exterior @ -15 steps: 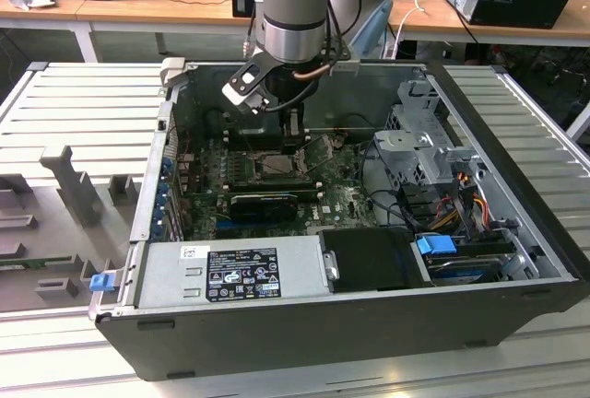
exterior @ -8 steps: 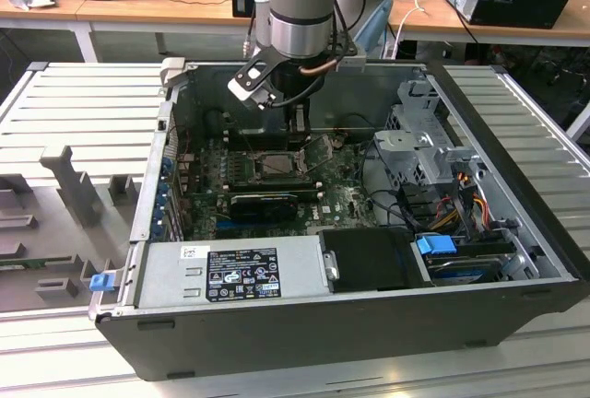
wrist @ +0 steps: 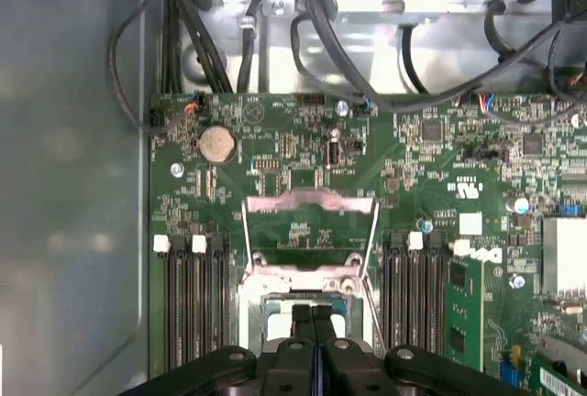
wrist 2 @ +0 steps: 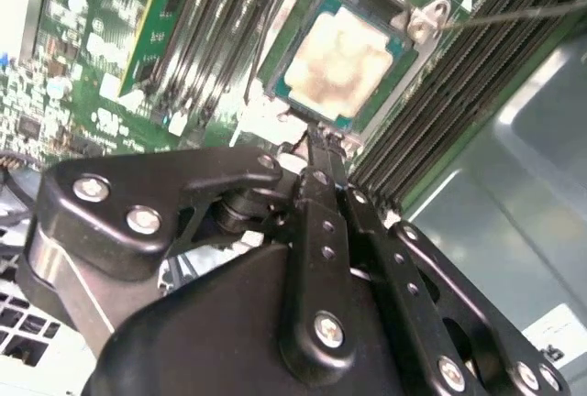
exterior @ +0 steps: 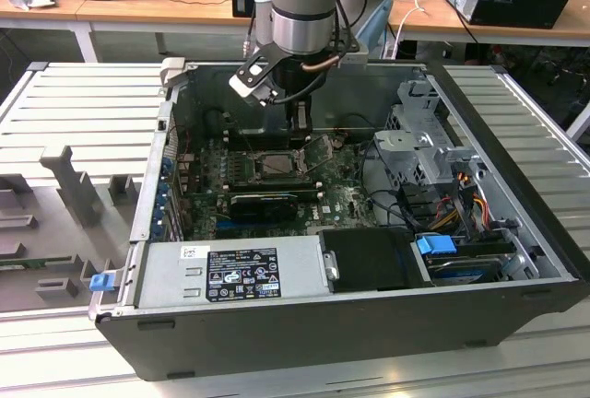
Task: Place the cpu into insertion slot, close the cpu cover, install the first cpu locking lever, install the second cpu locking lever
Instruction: 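Close the cpu cover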
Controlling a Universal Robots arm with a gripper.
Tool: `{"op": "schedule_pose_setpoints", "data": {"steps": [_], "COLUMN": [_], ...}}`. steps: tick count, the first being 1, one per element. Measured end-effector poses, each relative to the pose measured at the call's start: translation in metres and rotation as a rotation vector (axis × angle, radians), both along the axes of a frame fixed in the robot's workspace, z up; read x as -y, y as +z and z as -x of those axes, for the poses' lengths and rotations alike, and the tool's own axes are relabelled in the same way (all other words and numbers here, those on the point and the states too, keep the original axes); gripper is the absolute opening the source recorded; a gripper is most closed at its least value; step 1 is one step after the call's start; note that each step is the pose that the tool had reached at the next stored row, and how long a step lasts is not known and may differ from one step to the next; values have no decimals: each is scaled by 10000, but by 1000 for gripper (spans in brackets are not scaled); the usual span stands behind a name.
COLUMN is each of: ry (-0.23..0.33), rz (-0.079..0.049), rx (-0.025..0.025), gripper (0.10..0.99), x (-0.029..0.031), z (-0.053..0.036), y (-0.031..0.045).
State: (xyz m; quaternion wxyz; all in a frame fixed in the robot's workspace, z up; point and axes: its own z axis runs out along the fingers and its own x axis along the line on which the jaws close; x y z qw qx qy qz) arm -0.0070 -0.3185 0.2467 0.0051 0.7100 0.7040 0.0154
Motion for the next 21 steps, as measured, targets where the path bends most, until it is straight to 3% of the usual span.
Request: {"op": "schedule_pose_setpoints", "data": {"steps": [2, 14, 21], "ry": [0, -1, 0], "rz": [0, 0, 1], "rx": [-1, -1, -3], "gripper": [106, 106, 106], "x": [0, -6, -7], "z": [-44, -50, -158], "y": [0, 165, 170]}}
